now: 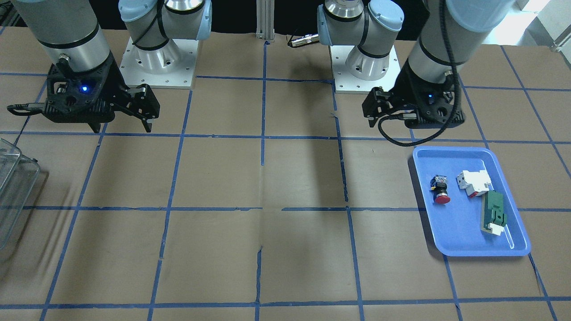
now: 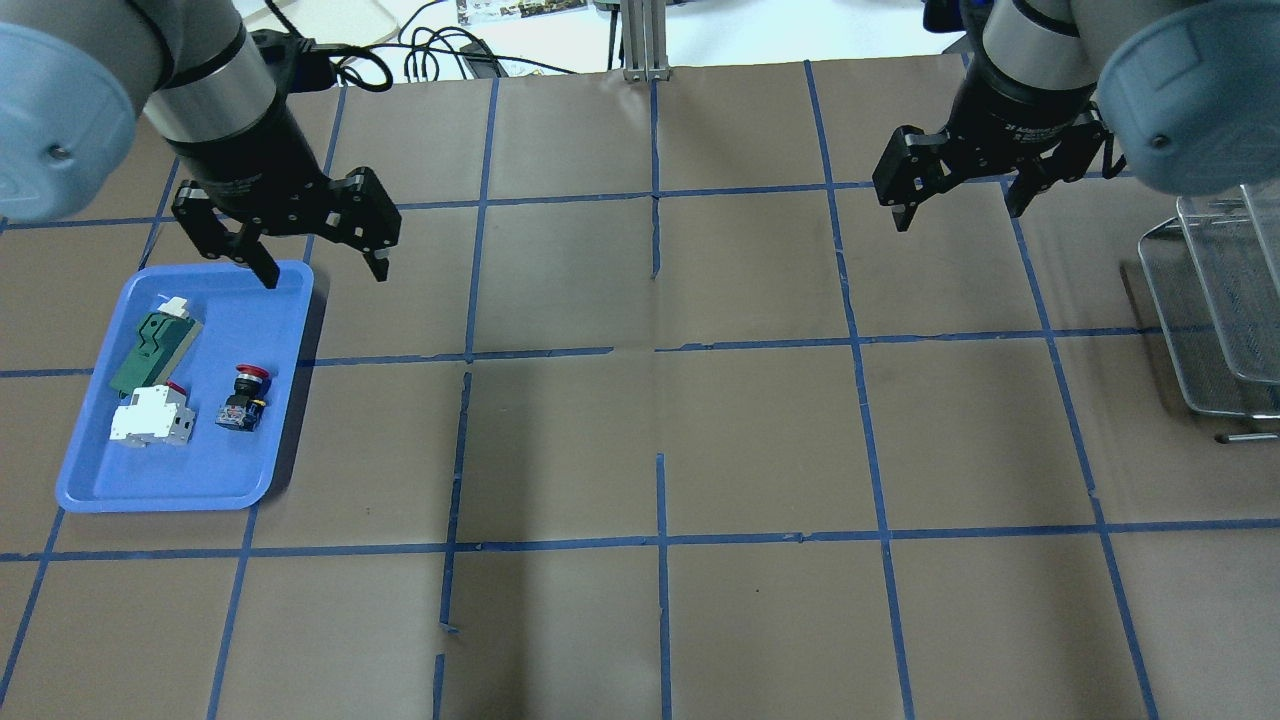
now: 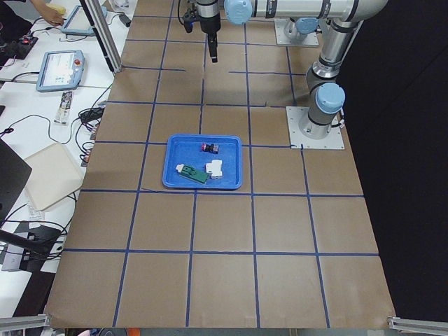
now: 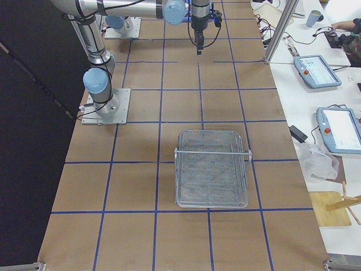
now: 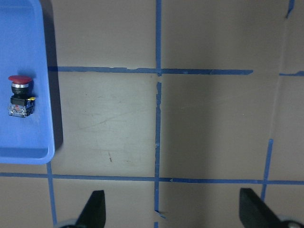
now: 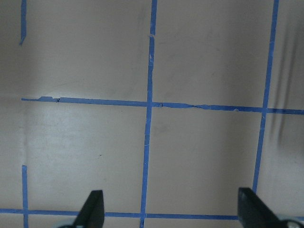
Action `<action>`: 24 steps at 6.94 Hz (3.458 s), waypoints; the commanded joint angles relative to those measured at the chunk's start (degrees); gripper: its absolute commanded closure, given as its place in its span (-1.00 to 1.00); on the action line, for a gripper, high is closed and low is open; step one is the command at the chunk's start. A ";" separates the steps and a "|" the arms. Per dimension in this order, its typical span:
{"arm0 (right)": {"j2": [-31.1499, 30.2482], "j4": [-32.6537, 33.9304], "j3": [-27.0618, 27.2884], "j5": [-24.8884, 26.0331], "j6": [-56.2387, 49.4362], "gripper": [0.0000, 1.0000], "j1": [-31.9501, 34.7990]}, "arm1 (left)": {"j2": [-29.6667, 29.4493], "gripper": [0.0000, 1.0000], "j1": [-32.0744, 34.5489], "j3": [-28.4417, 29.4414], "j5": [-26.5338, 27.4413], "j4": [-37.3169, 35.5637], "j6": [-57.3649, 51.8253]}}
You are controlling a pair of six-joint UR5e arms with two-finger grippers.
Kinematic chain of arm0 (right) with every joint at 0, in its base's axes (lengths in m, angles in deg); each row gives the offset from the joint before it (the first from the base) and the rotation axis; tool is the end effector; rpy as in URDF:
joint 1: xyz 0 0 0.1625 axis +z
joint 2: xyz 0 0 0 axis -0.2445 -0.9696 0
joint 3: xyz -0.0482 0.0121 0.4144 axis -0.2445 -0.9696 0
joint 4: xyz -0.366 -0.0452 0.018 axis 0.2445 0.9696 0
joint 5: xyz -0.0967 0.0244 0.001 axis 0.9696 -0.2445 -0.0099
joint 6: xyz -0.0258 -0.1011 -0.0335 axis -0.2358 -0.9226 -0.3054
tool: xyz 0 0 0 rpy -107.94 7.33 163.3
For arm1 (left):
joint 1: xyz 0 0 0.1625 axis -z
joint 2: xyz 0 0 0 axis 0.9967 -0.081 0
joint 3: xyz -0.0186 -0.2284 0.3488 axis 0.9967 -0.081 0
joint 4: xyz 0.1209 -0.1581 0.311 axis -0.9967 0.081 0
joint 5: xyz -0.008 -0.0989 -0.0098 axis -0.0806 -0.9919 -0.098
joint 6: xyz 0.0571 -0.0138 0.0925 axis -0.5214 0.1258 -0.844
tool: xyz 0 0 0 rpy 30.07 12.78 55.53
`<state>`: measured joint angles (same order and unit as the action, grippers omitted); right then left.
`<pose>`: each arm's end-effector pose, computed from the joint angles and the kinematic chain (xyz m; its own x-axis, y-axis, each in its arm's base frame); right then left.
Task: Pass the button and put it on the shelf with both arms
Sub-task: 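Reach the left gripper down to the red stop button in the blue tray, then close the left gripper around the red stop button's body, then lift the button out of the tray and carry it toward the table center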
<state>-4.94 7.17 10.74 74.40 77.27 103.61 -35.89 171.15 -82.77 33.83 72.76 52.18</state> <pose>0.1248 -0.4623 0.4567 -0.9970 -0.0665 0.0405 -0.0678 0.9972 -0.0307 -0.0964 -0.4591 0.4409 -0.9995 -0.0191 -0.0266 -0.0218 0.9945 0.1024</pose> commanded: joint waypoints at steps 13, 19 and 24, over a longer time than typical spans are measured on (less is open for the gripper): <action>0.92 3.25 0.05 0.02 0.55 -1.00 -0.08 | -11.55 -0.94 -30.60 -34.76 -8.51 -54.48 -44.18; 1.62 3.25 0.49 -0.16 0.65 -1.00 0.46 | -11.55 -0.45 -30.78 -34.58 -8.42 -54.40 -44.53; 2.58 3.69 0.49 -0.59 0.38 -1.00 0.54 | -12.61 -0.11 -30.87 -34.67 -8.42 -54.40 -44.71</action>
<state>-2.88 10.62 11.18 74.16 77.58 104.12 -48.33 140.35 -117.46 25.41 18.36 7.52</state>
